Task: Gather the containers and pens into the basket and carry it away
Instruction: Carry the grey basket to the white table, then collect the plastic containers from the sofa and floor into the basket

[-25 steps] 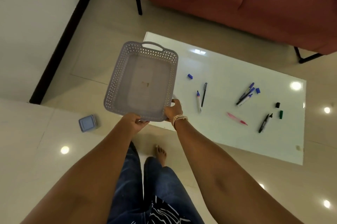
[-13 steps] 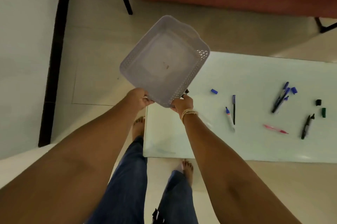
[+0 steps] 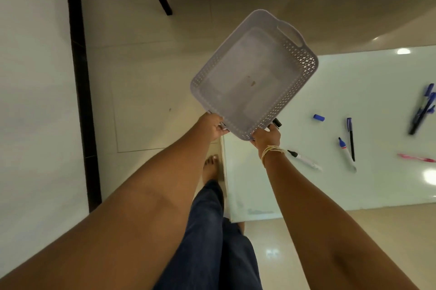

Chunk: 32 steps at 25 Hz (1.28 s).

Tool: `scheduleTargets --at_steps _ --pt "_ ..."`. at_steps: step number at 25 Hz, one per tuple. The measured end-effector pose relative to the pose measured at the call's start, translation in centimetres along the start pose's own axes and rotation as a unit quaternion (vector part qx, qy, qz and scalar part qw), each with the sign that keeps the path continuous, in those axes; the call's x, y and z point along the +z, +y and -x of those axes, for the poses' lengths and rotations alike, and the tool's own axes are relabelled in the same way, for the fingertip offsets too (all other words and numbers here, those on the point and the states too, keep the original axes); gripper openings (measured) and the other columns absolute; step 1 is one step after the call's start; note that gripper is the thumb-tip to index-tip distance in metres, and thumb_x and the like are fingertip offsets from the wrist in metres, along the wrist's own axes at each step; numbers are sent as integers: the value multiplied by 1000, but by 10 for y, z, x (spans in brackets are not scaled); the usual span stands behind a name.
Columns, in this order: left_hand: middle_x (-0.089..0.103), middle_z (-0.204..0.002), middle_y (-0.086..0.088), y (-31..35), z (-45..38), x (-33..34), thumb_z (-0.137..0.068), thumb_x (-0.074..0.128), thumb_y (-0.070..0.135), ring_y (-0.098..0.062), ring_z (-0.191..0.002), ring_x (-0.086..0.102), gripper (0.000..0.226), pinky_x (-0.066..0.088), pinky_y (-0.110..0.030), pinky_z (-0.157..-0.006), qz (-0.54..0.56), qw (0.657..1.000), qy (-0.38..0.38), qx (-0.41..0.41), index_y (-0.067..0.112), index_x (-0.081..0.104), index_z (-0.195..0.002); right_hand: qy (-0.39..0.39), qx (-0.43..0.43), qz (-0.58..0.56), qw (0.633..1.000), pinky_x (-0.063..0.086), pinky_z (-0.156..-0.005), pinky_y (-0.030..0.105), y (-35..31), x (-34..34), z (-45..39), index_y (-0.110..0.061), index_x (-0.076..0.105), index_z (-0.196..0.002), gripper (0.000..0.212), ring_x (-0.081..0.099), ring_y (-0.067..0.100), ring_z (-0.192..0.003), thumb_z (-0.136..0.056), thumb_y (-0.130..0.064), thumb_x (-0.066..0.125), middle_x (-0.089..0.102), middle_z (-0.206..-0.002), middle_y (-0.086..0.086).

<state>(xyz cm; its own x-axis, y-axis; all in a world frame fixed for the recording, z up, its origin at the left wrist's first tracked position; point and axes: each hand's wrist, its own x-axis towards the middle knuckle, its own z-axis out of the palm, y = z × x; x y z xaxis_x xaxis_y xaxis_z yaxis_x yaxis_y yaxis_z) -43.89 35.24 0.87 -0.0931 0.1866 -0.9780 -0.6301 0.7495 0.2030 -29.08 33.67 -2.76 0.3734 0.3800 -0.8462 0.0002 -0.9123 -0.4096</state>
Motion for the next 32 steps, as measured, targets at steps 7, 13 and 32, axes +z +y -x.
scheduleTargets --at_steps 7,13,32 --pt "58 -122 -21 -13 1 0 -90 51 -13 -33 -112 58 44 49 -51 -98 -84 996 20 -20 -1 51 -133 -3 12 58 998 52 -98 47 10 -12 13 -7 46 -135 51 62 37 -112 -85 -4 57 58 -130 19" --pt "51 -136 -15 -30 61 -5 -95 52 17 -30 -122 54 50 49 -41 -101 -263 961 76 49 3 39 -141 79 -72 267 958 43 -99 40 1 -30 73 -2 31 -138 54 49 40 -123 -90 -13 52 37 -140 22" --pt "46 -138 -18 194 62 -93 -92 46 12 -33 -121 52 60 46 -36 -89 -595 762 97 234 7 24 -148 -10 -234 389 891 46 -102 41 -134 152 134 1 48 -129 45 52 37 -120 -84 -5 52 51 -130 20"
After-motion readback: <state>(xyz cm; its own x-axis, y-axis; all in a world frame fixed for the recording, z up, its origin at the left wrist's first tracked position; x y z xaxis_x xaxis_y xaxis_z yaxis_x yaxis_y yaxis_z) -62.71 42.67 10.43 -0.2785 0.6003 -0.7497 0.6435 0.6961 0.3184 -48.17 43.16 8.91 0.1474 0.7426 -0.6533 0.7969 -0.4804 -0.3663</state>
